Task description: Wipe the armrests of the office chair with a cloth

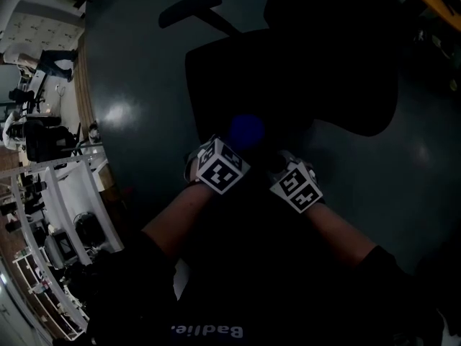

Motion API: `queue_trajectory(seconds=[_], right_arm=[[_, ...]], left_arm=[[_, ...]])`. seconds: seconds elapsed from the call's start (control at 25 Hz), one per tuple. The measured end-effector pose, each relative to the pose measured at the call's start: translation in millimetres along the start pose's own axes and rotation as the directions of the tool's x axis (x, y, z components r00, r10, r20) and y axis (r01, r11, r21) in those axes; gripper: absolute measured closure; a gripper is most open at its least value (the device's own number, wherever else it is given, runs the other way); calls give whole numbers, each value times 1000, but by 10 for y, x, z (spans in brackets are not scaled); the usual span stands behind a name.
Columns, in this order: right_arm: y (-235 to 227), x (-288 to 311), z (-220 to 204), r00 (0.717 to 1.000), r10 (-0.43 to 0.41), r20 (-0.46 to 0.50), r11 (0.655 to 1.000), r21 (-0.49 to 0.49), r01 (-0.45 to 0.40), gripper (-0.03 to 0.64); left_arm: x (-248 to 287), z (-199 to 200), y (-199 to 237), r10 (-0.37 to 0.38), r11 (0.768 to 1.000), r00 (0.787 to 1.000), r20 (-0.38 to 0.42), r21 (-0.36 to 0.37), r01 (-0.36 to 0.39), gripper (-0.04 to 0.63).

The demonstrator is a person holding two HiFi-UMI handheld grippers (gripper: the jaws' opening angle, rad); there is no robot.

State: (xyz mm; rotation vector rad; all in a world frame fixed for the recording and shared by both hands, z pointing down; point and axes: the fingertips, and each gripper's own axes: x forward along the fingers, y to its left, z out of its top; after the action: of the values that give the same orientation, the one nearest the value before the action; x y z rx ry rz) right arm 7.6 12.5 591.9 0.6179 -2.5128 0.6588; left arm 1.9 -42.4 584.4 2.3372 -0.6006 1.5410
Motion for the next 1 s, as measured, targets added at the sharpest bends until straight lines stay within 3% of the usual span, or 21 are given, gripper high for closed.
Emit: queue_trajectory(seconds=[0.24, 0.44, 1.0], right_arm=[[-90, -95, 14, 1000, 7, -5, 1000, -3, -7, 612], [-108, -159, 36, 1000, -5, -10, 1000, -9, 5, 612], [-69, -103, 172, 981, -191, -24, 981, -52, 190, 612]], left_arm=[[70, 372, -171, -46, 999, 998, 39, 15, 46, 457], [-129, 445, -203, -19, 1000, 994, 105, 9, 18, 457], [-901, -741, 193, 168, 979, 968, 187, -146, -142, 457]])
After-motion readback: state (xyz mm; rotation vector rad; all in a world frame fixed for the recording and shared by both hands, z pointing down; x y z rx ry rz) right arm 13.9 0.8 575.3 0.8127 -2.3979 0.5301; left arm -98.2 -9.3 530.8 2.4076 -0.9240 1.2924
